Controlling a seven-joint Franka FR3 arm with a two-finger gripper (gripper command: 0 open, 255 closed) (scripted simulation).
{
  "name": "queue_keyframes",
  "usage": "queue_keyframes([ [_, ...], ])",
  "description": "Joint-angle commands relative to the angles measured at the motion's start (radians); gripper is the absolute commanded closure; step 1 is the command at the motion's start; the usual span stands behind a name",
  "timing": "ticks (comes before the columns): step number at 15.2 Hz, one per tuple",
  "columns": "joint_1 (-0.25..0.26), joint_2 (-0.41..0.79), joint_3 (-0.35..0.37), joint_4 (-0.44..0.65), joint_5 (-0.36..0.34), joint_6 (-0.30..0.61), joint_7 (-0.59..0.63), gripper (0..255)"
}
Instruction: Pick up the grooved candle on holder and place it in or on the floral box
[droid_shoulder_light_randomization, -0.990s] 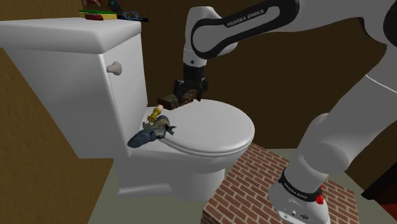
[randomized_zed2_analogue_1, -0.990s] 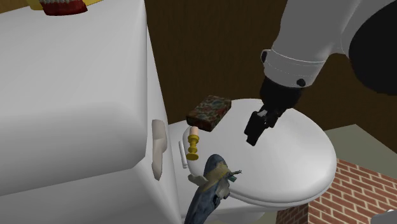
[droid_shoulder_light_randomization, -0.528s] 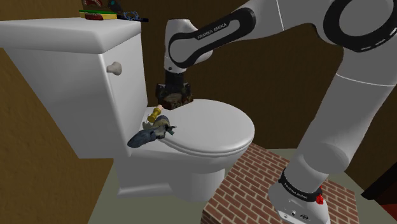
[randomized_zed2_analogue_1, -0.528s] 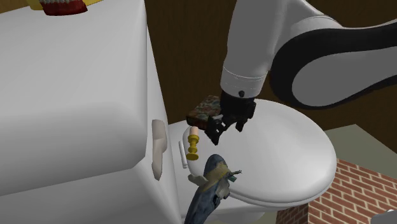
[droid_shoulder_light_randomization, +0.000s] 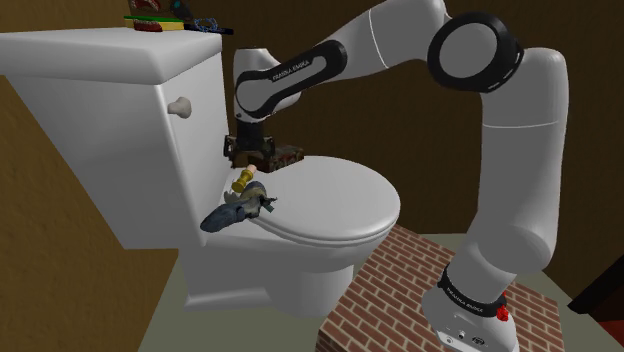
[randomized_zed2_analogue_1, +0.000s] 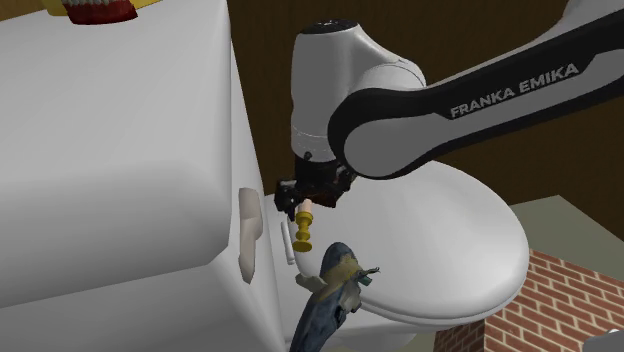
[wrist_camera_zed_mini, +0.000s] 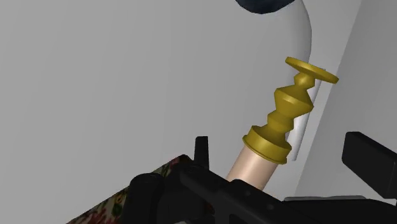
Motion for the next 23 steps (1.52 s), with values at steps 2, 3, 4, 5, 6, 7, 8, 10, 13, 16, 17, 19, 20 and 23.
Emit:
queue_keyframes([
  [2, 0.008, 0.063, -0.011, 0.059, -0.011, 0.005, 0.031, 0],
  [3, 0.009, 0.07, -0.011, 0.055, -0.013, 0.016, 0.032, 0],
  [4, 0.009, 0.076, -0.012, 0.051, -0.014, 0.026, 0.033, 0],
  [5, 0.01, 0.083, -0.013, 0.048, -0.016, 0.037, 0.034, 0],
  [6, 0.011, 0.09, -0.014, 0.044, -0.017, 0.047, 0.034, 0],
  [7, 0.011, 0.097, -0.015, 0.041, -0.019, 0.057, 0.035, 0],
  [8, 0.012, 0.109, -0.016, 0.037, -0.021, 0.073, 0.037, 0],
  [10, 0.012, 0.109, -0.016, 0.037, -0.021, 0.073, 0.037, 0],
  [13, 0.012, 0.109, -0.016, 0.037, -0.021, 0.073, 0.037, 0],
  [16, 0.012, 0.109, -0.016, 0.037, -0.021, 0.073, 0.037, 0],
  [17, 0.012, 0.109, -0.016, 0.037, -0.021, 0.073, 0.037, 255],
  [19, 0.012, 0.109, -0.016, 0.037, -0.021, 0.073, 0.037, 255],
  [20, 0.012, 0.109, -0.016, 0.037, -0.021, 0.073, 0.037, 255],
  [23, 0.013, 0.109, -0.016, 0.036, -0.021, 0.074, 0.038, 255],
])
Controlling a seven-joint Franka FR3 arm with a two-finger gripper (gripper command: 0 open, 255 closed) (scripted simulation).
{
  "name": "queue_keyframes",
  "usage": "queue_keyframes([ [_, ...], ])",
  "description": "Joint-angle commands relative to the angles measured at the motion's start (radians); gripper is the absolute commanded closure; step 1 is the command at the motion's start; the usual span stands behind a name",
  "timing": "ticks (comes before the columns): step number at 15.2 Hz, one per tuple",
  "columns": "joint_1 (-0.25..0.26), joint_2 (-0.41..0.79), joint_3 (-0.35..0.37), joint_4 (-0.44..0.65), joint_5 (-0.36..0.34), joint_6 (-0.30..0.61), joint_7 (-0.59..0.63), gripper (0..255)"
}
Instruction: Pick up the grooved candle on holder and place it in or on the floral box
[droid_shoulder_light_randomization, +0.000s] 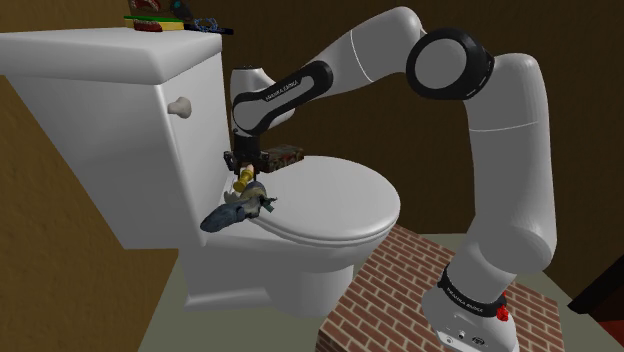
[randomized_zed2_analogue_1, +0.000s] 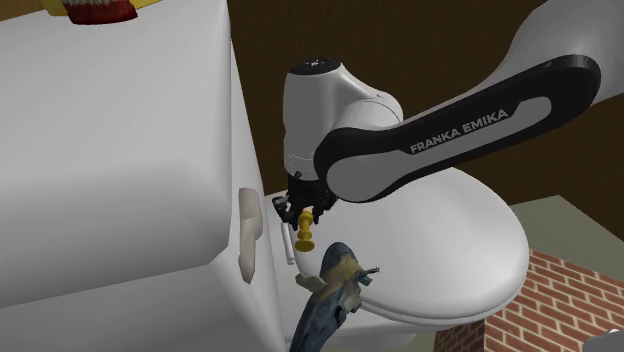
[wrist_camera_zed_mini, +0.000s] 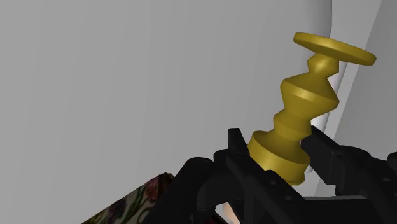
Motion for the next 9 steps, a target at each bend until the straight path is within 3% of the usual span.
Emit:
queue_keyframes([
  [1, 0.001, 0.001, 0.001, -0.001, 0.001, 0.0, 0.0, 255],
  [9, -0.002, -0.034, 0.005, 0.029, 0.009, -0.065, -0.006, 255],
])
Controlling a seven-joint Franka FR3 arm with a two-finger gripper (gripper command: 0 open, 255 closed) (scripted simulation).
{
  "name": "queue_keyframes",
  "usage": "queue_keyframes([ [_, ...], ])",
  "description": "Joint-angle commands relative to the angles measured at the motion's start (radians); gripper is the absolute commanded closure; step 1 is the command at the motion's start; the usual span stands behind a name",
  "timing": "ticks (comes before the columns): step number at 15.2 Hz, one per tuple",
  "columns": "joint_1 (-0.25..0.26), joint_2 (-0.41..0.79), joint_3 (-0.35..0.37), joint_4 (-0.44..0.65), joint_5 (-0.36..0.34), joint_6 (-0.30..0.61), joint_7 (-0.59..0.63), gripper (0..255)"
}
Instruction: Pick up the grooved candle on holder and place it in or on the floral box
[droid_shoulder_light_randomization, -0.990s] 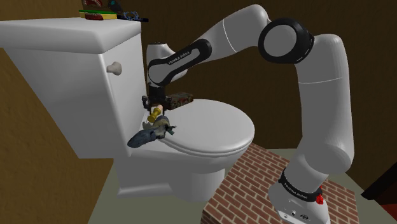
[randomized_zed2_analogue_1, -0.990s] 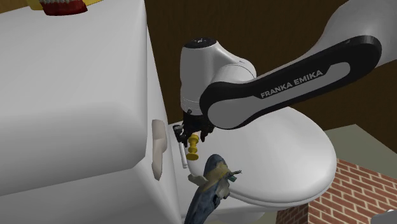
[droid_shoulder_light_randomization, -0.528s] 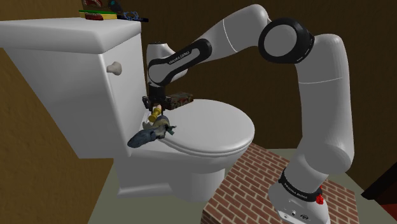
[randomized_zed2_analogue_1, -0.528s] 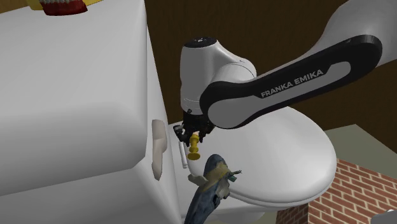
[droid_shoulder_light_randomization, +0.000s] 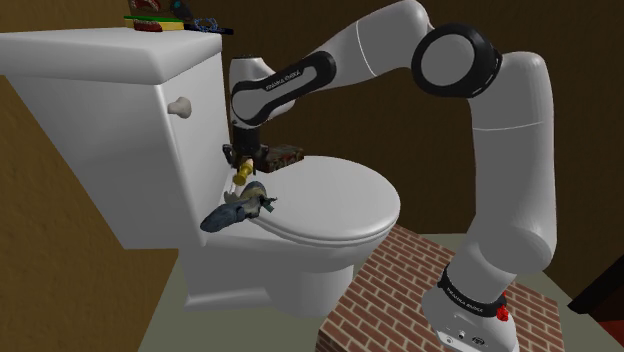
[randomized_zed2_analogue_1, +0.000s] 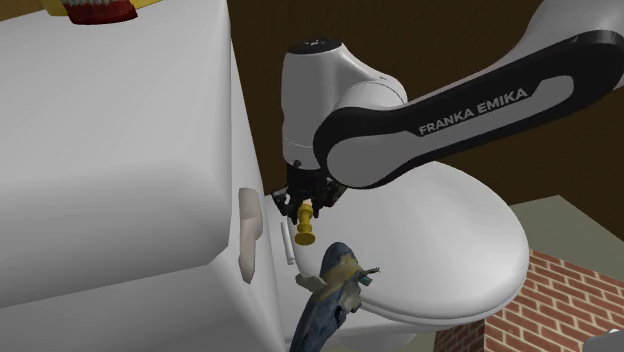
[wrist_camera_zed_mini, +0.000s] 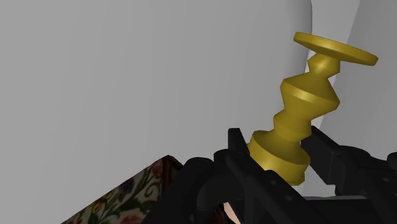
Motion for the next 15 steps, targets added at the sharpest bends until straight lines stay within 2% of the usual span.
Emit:
queue_keyframes([
  [1, -0.001, -0.011, 0.001, 0.013, 0.003, -0.024, -0.003, 255],
  [15, -0.003, -0.068, 0.008, 0.119, 0.017, -0.187, -0.012, 255],
])
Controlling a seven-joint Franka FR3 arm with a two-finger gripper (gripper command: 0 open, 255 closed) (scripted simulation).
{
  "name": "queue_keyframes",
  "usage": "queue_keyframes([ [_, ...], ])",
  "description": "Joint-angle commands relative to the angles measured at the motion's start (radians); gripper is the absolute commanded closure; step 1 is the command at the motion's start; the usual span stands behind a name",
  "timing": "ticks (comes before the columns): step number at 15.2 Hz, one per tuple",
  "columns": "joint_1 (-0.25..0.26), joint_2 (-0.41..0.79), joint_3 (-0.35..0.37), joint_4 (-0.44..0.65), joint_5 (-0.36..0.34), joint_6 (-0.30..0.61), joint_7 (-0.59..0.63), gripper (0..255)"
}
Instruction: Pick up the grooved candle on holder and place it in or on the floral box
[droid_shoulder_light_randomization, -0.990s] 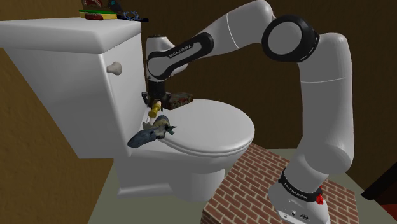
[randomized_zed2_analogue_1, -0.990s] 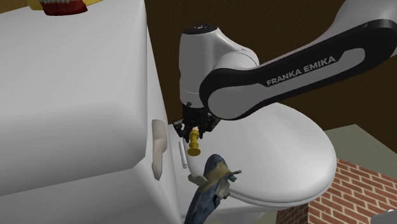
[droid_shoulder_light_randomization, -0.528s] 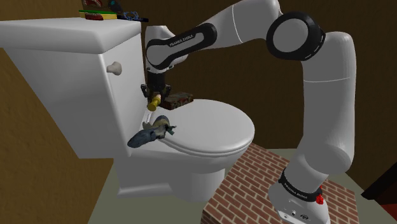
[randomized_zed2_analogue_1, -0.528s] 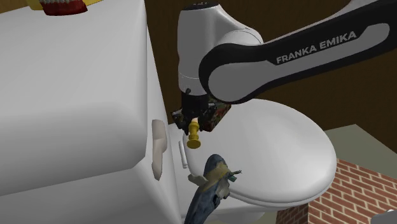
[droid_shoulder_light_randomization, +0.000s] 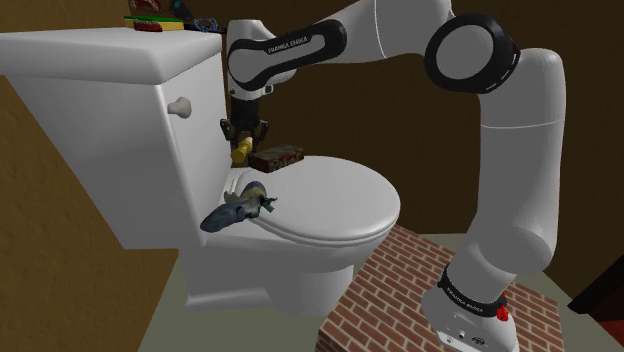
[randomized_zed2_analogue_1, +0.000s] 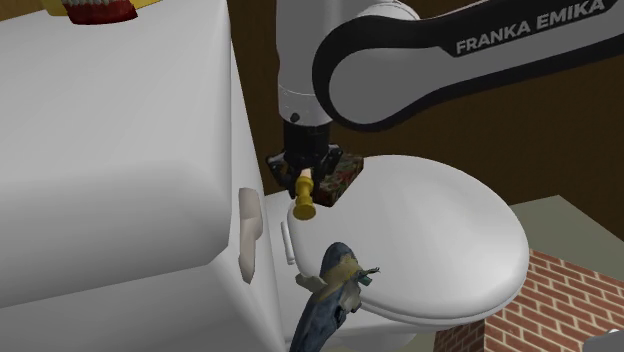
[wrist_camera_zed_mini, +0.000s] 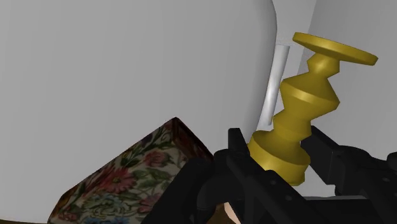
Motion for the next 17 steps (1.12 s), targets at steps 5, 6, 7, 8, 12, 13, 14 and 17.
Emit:
queue_keyframes([
  [5, 0.0, -0.013, 0.002, 0.062, 0.004, -0.075, -0.003, 255],
  [6, 0.0, -0.014, 0.002, 0.063, 0.004, -0.078, -0.004, 255],
  [7, -0.015, -0.016, -0.004, 0.06, 0.008, -0.077, -0.025, 255],
  [8, -0.03, -0.018, -0.01, 0.058, 0.012, -0.076, -0.047, 255],
  [12, -0.089, -0.016, -0.033, 0.065, 0.025, -0.079, -0.132, 255],
  [13, -0.103, -0.013, -0.04, 0.07, 0.029, -0.081, -0.153, 255],
  [14, -0.117, -0.009, -0.046, 0.076, 0.032, -0.084, -0.174, 255],
  [17, -0.16, 0.008, -0.063, 0.104, 0.04, -0.094, -0.237, 255],
])
